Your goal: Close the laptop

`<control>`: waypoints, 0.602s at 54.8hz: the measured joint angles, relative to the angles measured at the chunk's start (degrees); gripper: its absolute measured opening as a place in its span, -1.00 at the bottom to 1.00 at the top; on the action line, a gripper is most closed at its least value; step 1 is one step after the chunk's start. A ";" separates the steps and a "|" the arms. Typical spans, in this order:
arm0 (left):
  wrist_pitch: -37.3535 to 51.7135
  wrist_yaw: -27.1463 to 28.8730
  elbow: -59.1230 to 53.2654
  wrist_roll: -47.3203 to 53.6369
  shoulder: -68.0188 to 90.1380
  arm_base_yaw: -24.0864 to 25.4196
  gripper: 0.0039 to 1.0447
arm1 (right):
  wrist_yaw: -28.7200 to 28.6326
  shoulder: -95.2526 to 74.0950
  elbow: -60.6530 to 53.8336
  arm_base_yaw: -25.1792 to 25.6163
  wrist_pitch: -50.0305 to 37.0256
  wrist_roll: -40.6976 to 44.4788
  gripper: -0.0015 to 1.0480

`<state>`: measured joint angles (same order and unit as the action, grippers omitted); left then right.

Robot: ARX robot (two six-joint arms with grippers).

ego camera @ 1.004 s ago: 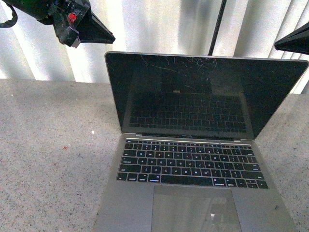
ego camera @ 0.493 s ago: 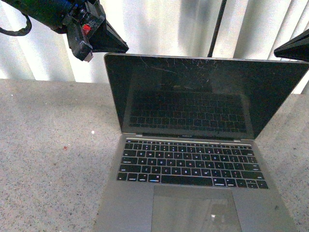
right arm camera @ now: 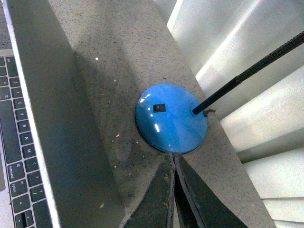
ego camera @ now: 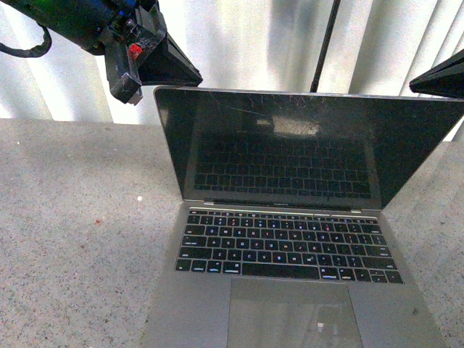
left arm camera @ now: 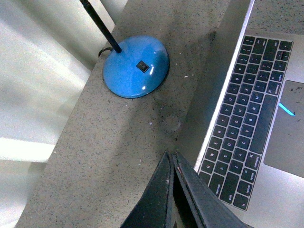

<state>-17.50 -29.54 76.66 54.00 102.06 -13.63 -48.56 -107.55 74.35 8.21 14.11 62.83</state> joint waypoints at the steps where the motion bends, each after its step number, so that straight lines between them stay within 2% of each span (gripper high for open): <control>1: 0.02 0.00 -0.15 0.00 -0.04 -0.04 -0.94 | -0.02 0.00 -0.02 -0.02 0.00 0.00 -0.94; 33: 1.11 0.02 -3.61 0.81 -0.31 -1.38 -0.94 | -1.51 3.63 -6.58 -2.32 -0.33 0.35 -0.94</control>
<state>-16.38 -29.52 73.06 54.81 101.75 -15.00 -50.06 -103.92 67.77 5.89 13.78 63.18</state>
